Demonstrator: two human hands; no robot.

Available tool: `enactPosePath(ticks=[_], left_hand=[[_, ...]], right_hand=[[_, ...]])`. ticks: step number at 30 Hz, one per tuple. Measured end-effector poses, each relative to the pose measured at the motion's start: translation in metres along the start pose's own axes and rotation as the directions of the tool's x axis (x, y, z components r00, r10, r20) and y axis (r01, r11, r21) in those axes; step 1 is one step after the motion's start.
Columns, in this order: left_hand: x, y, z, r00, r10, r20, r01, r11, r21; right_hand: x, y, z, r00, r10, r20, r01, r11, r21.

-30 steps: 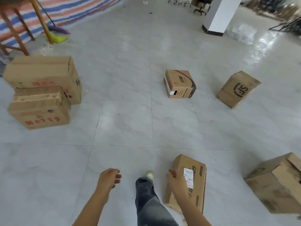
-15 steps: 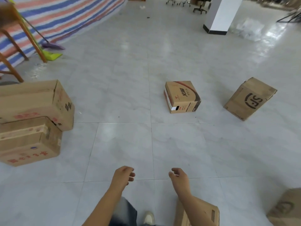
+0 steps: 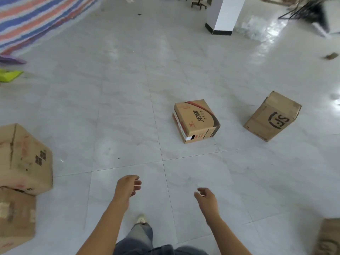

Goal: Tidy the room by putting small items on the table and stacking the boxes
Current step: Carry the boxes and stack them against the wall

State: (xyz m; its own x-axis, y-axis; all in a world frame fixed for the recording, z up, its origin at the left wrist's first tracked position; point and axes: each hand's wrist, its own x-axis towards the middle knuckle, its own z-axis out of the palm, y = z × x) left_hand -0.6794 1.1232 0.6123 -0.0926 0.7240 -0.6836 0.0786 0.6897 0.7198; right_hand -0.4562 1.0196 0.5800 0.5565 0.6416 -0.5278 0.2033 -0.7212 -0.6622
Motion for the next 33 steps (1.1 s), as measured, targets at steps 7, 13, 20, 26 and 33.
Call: enactPosePath(ticks=[7, 13, 20, 26, 33], left_hand=[[0.080, 0.070, 0.031, 0.992, -0.062, 0.110, 0.057, 0.997, 0.056], [0.148, 0.111, 0.081, 0.978, -0.152, 0.140, 0.119, 0.968, 0.220], [0.238, 0.229, 0.130, 1.000, 0.007, 0.028, -0.012, 0.979, 0.202], [0.302, 0.277, 0.170, 1.000, -0.030, -0.002, 0.030, 0.968, 0.249], [0.399, 0.331, 0.223, 0.992, -0.103, 0.067, 0.070, 0.921, 0.383]], right_hand=[[0.057, -0.066, 0.015, 0.999, -0.012, -0.048, 0.008, 0.997, -0.078], [0.150, -0.088, 0.007, 0.990, 0.097, -0.102, -0.104, 0.992, -0.067], [0.325, -0.202, -0.010, 0.997, 0.038, -0.060, -0.039, 0.999, -0.017], [0.408, -0.266, -0.012, 0.998, 0.041, 0.040, -0.039, 0.999, -0.038], [0.460, -0.267, -0.009, 0.983, 0.183, 0.023, -0.177, 0.971, -0.161]])
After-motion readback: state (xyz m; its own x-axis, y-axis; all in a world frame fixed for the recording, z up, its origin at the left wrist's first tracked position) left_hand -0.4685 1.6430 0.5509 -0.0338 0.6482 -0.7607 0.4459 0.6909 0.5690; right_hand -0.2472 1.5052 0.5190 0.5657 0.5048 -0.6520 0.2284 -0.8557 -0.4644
